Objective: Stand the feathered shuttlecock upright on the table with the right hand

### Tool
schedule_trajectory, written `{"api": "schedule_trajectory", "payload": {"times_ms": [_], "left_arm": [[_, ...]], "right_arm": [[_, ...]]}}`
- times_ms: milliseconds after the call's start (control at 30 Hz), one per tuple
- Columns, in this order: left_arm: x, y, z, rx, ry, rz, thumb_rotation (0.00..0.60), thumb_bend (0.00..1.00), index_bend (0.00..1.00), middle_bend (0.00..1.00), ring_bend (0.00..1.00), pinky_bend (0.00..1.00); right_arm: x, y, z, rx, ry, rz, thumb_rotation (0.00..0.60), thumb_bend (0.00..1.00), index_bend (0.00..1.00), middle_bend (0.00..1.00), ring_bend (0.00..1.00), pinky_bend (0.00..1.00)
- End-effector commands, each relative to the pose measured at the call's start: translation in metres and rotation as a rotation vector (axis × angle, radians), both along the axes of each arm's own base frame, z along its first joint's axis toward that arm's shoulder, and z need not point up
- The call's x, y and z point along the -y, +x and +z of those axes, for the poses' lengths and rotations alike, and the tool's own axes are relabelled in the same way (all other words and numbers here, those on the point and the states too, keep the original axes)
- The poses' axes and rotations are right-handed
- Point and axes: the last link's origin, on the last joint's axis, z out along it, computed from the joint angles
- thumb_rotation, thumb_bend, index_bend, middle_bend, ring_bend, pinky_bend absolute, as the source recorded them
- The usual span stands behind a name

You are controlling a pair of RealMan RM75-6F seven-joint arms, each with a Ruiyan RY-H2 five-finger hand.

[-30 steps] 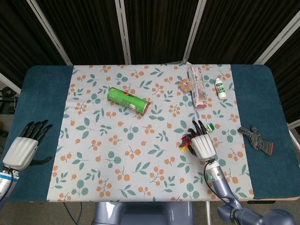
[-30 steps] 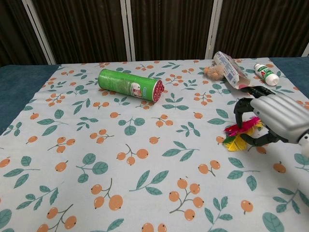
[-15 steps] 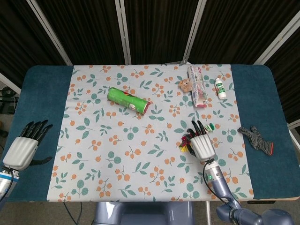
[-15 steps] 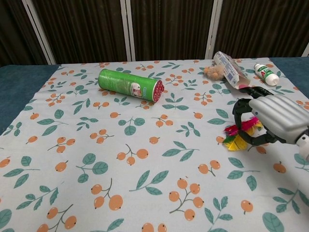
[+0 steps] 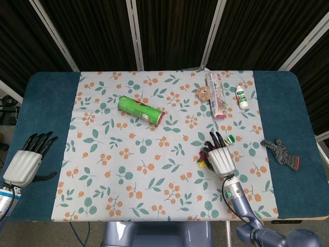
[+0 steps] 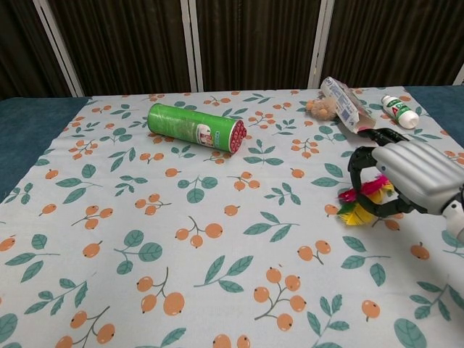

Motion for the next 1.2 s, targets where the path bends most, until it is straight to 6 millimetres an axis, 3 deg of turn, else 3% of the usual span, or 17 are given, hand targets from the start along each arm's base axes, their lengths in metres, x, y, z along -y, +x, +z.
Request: {"api": "schedule_trajectory", "payload": {"times_ms": [33, 300, 700, 900, 1200], "left_arm": [[0.000, 0.000, 0.000, 0.000, 0.000, 0.000, 0.528, 0.17, 0.07, 0.00, 0.00, 0.00], [0.000, 0.000, 0.000, 0.000, 0.001, 0.000, 0.530, 0.18, 0.07, 0.00, 0.00, 0.00], [0.000, 0.000, 0.000, -0.001, 0.002, 0.001, 0.530, 0.17, 0.07, 0.00, 0.00, 0.00], [0.000, 0.000, 0.000, -0.001, 0.003, 0.002, 0.530, 0.17, 0.07, 0.00, 0.00, 0.00], [0.000, 0.000, 0.000, -0.001, 0.003, 0.002, 0.534, 0.17, 0.07, 0.00, 0.00, 0.00]], "right_arm": [[0.000, 0.002, 0.001, 0.004, -0.002, 0.006, 0.600, 0.36, 0.61, 0.32, 0.03, 0.00], [0.003, 0.019, 0.015, 0.014, -0.032, 0.079, 0.600, 0.36, 0.62, 0.33, 0.03, 0.00], [0.013, 0.046, 0.068, 0.012, -0.110, 0.131, 0.600, 0.36, 0.63, 0.33, 0.03, 0.00], [0.020, 0.052, 0.093, 0.023, -0.153, 0.113, 0.600, 0.36, 0.63, 0.34, 0.03, 0.00], [0.027, 0.053, 0.110, 0.024, -0.201, 0.091, 0.600, 0.36, 0.63, 0.34, 0.03, 0.00]]}}
